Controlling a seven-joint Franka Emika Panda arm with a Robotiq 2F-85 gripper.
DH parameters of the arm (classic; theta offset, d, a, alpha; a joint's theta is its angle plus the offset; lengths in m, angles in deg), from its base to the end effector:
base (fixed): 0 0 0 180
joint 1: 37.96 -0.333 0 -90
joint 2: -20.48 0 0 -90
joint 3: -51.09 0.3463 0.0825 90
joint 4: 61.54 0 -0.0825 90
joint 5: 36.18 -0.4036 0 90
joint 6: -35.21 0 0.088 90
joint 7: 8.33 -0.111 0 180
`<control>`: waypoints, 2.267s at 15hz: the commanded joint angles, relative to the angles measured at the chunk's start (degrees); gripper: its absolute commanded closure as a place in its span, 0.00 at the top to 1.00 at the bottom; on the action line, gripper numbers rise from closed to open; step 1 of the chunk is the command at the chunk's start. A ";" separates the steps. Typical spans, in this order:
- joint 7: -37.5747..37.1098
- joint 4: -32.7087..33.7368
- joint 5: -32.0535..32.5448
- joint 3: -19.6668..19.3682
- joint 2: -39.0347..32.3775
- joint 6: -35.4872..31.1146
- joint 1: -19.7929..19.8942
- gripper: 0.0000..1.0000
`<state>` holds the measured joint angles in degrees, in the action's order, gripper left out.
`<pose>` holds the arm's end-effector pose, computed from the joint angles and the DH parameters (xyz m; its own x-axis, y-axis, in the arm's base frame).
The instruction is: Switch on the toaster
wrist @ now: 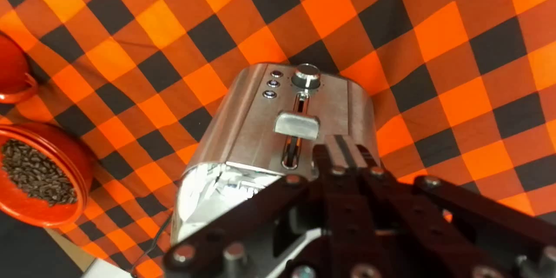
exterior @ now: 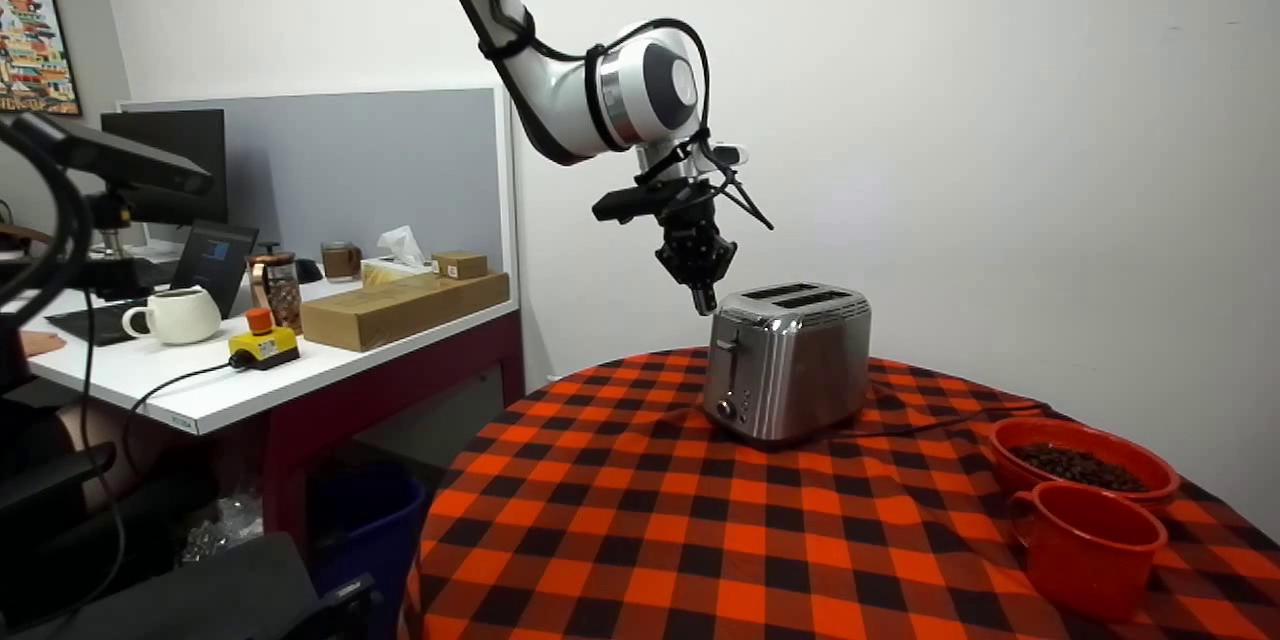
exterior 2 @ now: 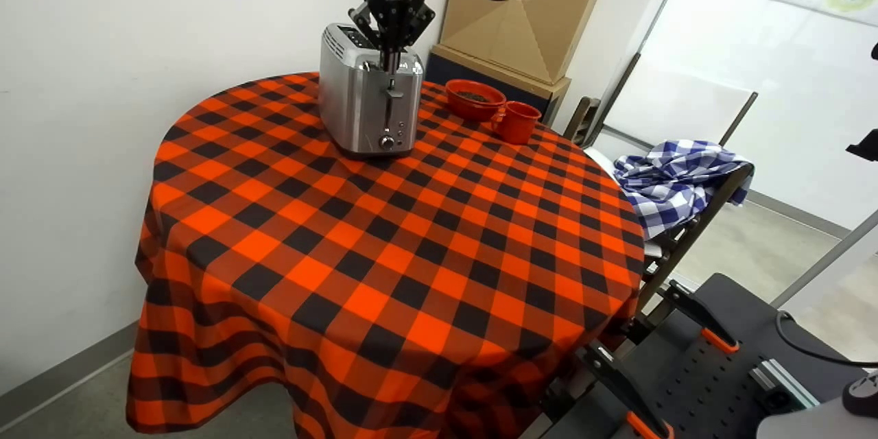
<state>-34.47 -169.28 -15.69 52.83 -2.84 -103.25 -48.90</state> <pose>0.6577 0.1437 0.3172 0.9797 0.0336 0.1979 -0.0035 -0.9828 0.1844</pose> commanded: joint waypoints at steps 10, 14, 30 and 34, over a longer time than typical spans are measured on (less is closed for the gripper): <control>-3.30 3.19 3.12 -7.77 -7.26 -4.93 -5.12 0.00; -4.04 4.66 2.97 -8.43 -9.89 -5.32 -5.90 0.00; -2.56 6.02 1.69 -8.84 -16.69 -5.50 -6.63 0.00; 0.60 3.82 -2.30 -6.47 -11.70 0.36 -5.18 0.40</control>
<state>-36.39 -164.41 -14.67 44.83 -15.52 -106.96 -54.67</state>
